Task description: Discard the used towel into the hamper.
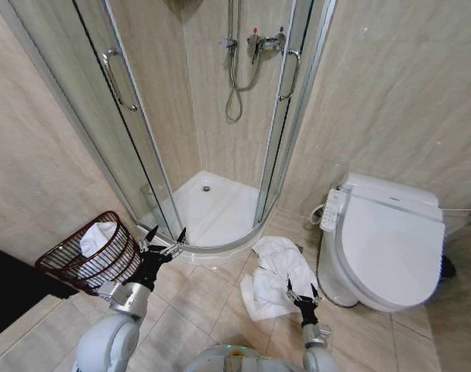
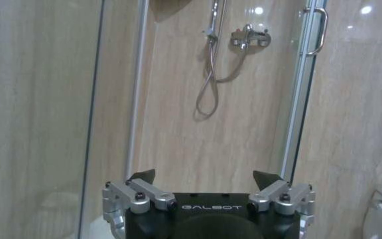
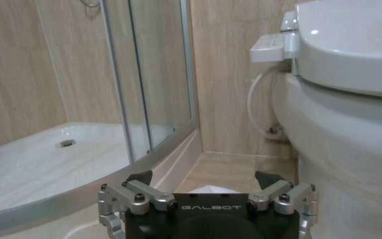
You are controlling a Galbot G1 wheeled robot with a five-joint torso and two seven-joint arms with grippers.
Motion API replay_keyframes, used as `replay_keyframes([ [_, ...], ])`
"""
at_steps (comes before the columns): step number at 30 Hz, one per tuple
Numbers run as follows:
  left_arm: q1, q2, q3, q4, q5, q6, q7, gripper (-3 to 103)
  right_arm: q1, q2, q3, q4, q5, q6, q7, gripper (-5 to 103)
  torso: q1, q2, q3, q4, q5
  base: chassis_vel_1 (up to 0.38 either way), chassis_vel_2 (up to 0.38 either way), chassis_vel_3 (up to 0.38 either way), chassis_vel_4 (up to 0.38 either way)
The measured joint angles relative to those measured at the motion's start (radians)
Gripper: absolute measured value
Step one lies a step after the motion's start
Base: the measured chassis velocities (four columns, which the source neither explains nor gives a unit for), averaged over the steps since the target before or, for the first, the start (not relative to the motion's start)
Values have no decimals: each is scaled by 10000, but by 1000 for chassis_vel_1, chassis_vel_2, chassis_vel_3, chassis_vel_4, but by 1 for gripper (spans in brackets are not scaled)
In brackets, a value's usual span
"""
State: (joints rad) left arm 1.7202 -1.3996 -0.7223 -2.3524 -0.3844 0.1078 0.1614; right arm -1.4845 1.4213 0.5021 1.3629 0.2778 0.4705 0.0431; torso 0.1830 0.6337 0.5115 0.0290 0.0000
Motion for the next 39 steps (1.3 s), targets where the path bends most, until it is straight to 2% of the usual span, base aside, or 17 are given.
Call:
replay_keyframes([
  [4,0,0,0,0,0,0,0,99,-3,-87,8,-77,-1,-26,-176,100,-45,-105,-60,0,1,0,0,0,0],
  [7,0,0,0,0,0,0,0,99,-19,-262,33,-234,-44,-121,-588,100,-127,-288,-162,-1,0,0,0,0,0],
  [13,0,0,0,0,0,0,0,99,85,-257,93,-285,-229,-219,-549,100,-209,-488,-280,0,0,0,0,0,0],
  [19,0,0,0,0,0,0,0,99,267,-238,340,-241,-993,-138,-513,100,-314,-756,-439,1,1,0,0,0,0],
  [23,0,0,0,0,0,0,0,99,92,-401,440,170,-1034,-439,-753,100,-386,-912,-526,0,-1,0,0,0,0],
  [30,0,0,0,0,0,0,0,99,-51,-311,559,647,-575,-1524,-1098,100,-514,-1259,-743,-2,-1,0,0,0,0],
  [34,0,0,0,0,0,0,0,99,214,-273,558,436,-425,-1728,-1167,100,-553,-1366,-812,1,1,0,0,0,0],
  [39,0,0,0,0,0,0,0,99,517,-842,462,-347,-426,-1800,-1407,100,-645,-1598,-946,-1,-1,0,0,0,0],
])
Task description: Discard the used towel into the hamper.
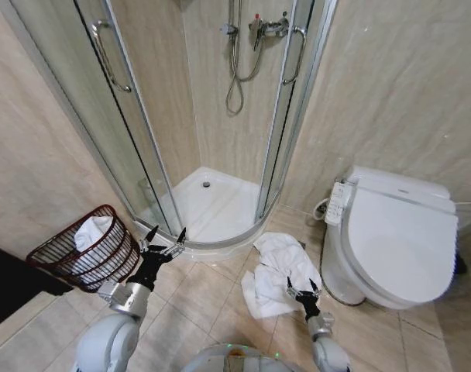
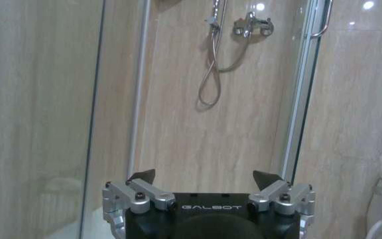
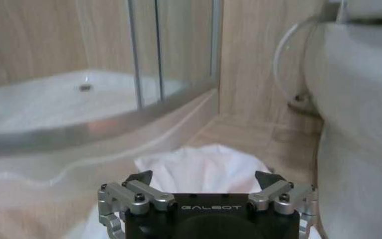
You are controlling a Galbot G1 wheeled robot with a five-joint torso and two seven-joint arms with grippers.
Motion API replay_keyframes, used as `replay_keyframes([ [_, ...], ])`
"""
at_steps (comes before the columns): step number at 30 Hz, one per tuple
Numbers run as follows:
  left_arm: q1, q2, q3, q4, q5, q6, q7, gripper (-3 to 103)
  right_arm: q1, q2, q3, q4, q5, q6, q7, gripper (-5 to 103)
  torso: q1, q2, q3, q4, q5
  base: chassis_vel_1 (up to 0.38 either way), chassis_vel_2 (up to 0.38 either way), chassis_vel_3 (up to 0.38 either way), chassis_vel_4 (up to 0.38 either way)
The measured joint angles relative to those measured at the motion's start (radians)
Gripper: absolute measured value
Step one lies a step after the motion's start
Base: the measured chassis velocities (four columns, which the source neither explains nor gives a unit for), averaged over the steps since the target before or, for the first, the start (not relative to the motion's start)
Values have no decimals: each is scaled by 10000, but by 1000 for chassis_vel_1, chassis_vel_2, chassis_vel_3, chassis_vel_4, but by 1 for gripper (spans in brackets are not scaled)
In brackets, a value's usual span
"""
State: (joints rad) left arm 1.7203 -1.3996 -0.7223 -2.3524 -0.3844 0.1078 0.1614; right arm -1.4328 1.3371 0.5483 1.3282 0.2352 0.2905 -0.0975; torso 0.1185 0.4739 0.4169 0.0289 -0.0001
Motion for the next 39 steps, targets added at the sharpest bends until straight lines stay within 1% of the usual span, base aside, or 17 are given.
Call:
replay_keyframes([
  [1,0,0,0,0,0,0,0,99,21,-176,-35,-180,198,2,-192,100,-21,-53,-35,-2,-2,0,0,0,0],
  [2,0,0,0,0,0,0,0,99,21,-176,-35,-180,198,2,-192,100,-21,-53,-35,-2,-2,0,0,0,0],
  [4,0,0,0,0,0,0,0,99,219,-391,-118,-703,492,119,-444,100,-63,-170,-109,-2,4,0,0,0,0],
  [9,0,0,0,0,0,0,0,99,493,-560,-207,-1210,732,170,-620,100,-103,-291,-189,-1,1,0,0,0,0],
  [10,0,0,0,0,0,0,0,99,806,-717,-315,-1670,927,206,-779,100,-145,-401,-260,0,3,0,0,0,0],
  [12,0,0,0,0,0,0,0,99,1172,-816,-398,-2249,986,331,-890,100,-195,-517,-324,1,1,0,0,0,0],
  [17,0,0,0,0,0,0,0,99,1660,-843,-463,-2973,1081,480,-933,100,-244,-665,-423,1,3,0,0,0,0],
  [18,0,0,0,0,0,0,0,99,1846,-857,-529,-3185,1158,485,-964,100,-269,-748,-482,1,1,0,0,0,0],
  [22,0,0,0,0,0,0,0,99,2055,-795,-703,-3260,1159,480,-1016,100,-322,-892,-574,0,0,0,0,0,0],
  [29,0,0,0,0,0,0,0,99,2246,-333,-1067,-2965,639,339,-929,100,-415,-1157,-744,2,-1,0,0,0,0],
  [33,0,0,0,0,0,0,0,99,2184,-48,-1392,-2728,-21,216,-636,100,-491,-1365,-878,0,-2,0,0,0,0],
  [34,0,0,0,0,0,0,0,99,2184,-48,-1392,-2728,-21,216,-636,100,-491,-1365,-878,0,-2,0,0,0,0],
  [36,0,0,0,0,0,0,0,99,2125,109,-1471,-2678,-600,206,-463,100,-533,-1476,-945,-1,0,0,0,0,0],
  [37,0,0,0,0,0,0,0,99,2125,109,-1471,-2678,-600,206,-463,100,-533,-1476,-945,-1,0,0,0,0,0],
  [39,-1,0,0,0,0,0,0,99,2209,233,-1525,-2912,-1027,206,-320,100,-572,-1576,-1004,-1,-2,0,0,0,0],
])
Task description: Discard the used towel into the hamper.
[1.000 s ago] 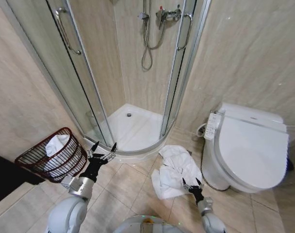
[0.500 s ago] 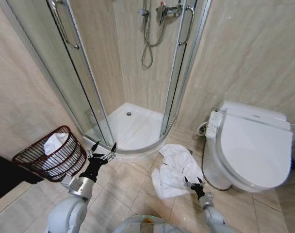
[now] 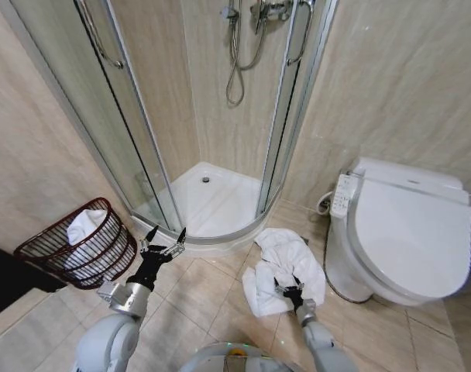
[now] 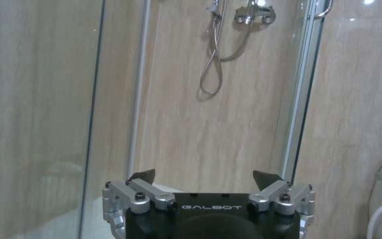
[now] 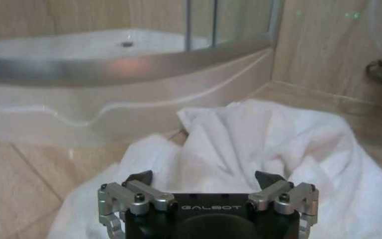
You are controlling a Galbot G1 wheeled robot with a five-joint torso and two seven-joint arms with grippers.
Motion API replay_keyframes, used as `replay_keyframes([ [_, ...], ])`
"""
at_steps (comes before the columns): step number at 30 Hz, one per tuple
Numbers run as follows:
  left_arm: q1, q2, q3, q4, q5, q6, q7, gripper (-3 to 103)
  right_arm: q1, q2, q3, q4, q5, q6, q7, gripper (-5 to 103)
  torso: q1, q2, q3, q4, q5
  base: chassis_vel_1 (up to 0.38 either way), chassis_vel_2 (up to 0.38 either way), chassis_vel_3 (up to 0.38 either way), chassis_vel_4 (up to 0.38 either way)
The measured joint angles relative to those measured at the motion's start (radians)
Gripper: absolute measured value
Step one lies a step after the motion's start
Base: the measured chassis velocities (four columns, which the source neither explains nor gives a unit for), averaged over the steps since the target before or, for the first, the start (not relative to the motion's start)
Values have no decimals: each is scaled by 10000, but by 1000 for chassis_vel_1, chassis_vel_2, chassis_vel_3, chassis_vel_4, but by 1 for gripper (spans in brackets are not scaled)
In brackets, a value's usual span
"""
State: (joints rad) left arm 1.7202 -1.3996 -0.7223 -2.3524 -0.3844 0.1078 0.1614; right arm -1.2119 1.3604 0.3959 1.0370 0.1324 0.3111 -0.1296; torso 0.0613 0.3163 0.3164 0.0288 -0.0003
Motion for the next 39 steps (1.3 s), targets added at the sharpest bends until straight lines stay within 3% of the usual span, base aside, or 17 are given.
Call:
replay_keyframes([
  [10,1,0,0,0,0,0,-1,99,1241,261,195,-2233,-1171,78,472,100,-128,-406,-281,1,3,0,0,0,0],
  [20,0,0,0,0,0,0,0,99,1555,23,244,-2329,-574,-206,-16,101,-218,-714,-500,0,2,0,0,0,0],
  [23,1,0,0,0,0,0,0,99,1509,119,297,-2284,-448,-10,3,90,-218,-733,-521,1,3,0,0,0,0],
  [25,0,0,0,0,0,0,0,99,1458,140,299,-2218,-413,28,11,90,-218,-733,-522,1,4,0,0,0,0],
  [29,0,0,0,0,0,0,0,99,1296,177,328,-2046,-381,126,78,79,-212,-727,-519,0,1,0,0,0,0],
  [33,1,0,0,0,0,0,0,99,1313,395,390,-2279,-655,850,869,66,-204,-705,-505,3,7,0,0,0,0],
  [39,0,0,-1,0,0,0,0,99,1293,413,471,-2304,-682,987,997,51,-197,-685,-491,1,4,0,0,0,0],
])
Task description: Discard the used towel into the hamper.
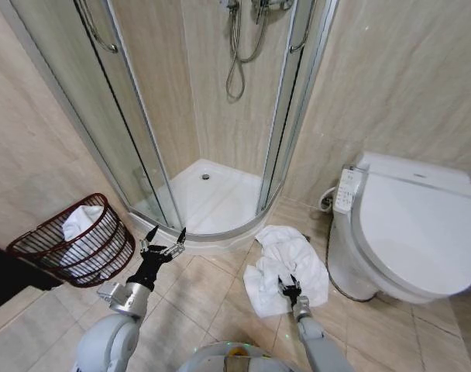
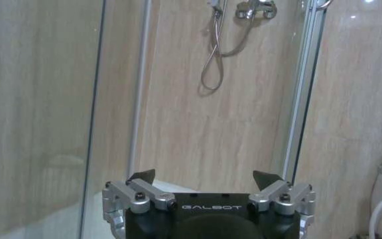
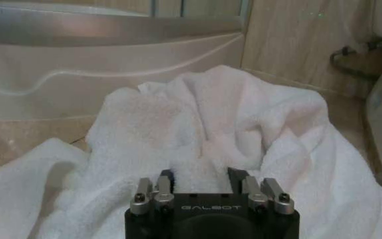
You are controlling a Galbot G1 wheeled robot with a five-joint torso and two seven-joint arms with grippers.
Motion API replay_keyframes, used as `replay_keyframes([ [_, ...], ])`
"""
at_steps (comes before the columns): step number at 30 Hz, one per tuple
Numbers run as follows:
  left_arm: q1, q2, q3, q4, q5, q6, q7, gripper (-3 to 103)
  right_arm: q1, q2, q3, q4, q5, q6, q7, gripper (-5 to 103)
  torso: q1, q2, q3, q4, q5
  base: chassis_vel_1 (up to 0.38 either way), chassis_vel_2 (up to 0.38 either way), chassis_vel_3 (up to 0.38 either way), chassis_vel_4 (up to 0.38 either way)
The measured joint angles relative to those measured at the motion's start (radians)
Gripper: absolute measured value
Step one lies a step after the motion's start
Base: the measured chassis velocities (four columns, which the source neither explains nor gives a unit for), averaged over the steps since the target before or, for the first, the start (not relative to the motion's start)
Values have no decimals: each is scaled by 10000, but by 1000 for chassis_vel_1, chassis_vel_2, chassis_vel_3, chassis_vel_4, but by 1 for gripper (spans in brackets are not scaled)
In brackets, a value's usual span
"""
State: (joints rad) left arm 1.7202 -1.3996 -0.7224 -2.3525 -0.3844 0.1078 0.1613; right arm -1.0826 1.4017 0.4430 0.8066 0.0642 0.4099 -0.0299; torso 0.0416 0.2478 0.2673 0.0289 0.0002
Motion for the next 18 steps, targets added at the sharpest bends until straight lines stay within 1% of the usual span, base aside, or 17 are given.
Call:
replay_keyframes([
  [1,0,0,1,0,0,0,0,99,3,18,26,3,-9,21,75,47,2,5,3,0,-1,0,0,0,0],
  [2,0,0,0,0,0,0,0,99,4,22,41,14,-16,29,110,47,3,8,5,0,-2,0,0,0,0],
  [3,0,0,0,0,0,0,0,99,-12,18,76,104,-19,25,120,42,6,12,9,0,-1,0,0,0,0],
  [4,0,0,0,0,0,0,0,99,-12,18,76,104,-19,25,120,42,6,12,9,0,-1,0,0,0,0],
  [8,0,0,0,0,0,0,0,99,-218,-66,165,572,-2,-90,31,27,8,28,17,-1,-2,0,0,0,0],
  [10,0,0,0,0,0,0,0,99,-264,-76,178,649,9,-97,19,27,9,30,18,0,-3,0,0,0,0],
  [13,0,0,1,0,0,0,0,99,-497,-102,219,987,57,-88,16,15,12,38,24,0,-1,0,0,0,0],
  [14,0,0,1,0,0,0,0,99,-497,-102,219,987,57,-88,16,15,12,38,24,0,-1,0,0,0,0],
  [17,0,0,1,0,0,0,0,99,-768,-126,270,1386,120,-94,54,5,15,44,28,0,-1,0,0,0,0],
  [18,0,0,1,0,0,0,0,99,-768,-126,270,1386,120,-94,54,5,15,44,28,0,-1,0,0,0,0],
])
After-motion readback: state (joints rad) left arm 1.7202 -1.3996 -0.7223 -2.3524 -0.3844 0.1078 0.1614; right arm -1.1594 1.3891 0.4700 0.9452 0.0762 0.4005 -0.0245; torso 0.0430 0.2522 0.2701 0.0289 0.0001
